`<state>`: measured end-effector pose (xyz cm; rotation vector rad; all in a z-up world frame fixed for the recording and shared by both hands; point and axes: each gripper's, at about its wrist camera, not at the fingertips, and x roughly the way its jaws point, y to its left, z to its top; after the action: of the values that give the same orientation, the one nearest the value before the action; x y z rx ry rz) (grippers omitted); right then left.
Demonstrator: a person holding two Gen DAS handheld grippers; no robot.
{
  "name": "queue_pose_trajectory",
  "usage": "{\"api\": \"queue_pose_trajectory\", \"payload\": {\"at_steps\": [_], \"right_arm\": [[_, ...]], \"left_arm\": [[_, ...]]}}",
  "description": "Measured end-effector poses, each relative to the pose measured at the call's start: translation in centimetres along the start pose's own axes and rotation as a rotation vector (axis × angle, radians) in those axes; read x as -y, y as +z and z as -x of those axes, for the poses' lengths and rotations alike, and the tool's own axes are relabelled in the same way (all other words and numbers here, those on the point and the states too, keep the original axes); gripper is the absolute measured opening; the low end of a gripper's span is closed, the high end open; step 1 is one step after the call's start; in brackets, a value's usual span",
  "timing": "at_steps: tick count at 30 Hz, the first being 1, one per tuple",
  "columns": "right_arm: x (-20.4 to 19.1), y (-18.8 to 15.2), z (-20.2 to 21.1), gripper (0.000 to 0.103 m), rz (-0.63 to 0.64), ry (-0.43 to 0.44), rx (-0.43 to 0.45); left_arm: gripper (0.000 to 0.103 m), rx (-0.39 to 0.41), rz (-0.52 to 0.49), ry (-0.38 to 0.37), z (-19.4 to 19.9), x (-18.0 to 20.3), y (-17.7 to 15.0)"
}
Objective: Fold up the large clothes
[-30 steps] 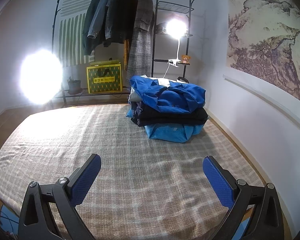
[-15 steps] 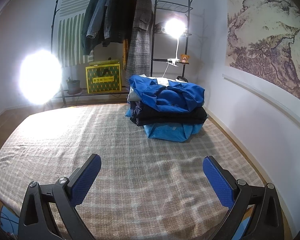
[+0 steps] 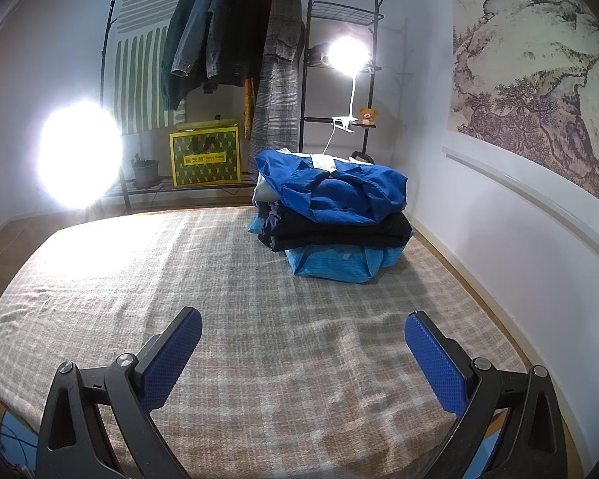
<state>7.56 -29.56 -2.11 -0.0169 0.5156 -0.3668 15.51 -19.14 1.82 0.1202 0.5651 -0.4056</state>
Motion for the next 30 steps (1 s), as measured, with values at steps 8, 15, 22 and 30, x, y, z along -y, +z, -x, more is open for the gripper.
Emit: {"api": "queue_pose_trajectory", "payload": {"at_steps": [8,15,22,30], "right_arm": [[0.18,-0.05,-0.02,0.103,-0.002,-0.001,0.0],[0.23,-0.17,0.07,0.103,-0.004,-0.005,-0.001],[0.18,-0.22,0.23,0.103,-0.008,-0.008,-0.002],[0.19,-0.22,0.12,0.103,-0.015,-0.01,-0.008]], "left_arm": [[0.103,0.0,0.002,0.001,0.02,0.03,-0.19],[0.103,0.001,0.003,0.002,0.03,0.19,-0.08],[0.103,0.001,0.005,0.005,-0.01,0.27,-0.17],[0.103,0.003,0.007,0.007,-0.01,0.32,-0.26]]}}
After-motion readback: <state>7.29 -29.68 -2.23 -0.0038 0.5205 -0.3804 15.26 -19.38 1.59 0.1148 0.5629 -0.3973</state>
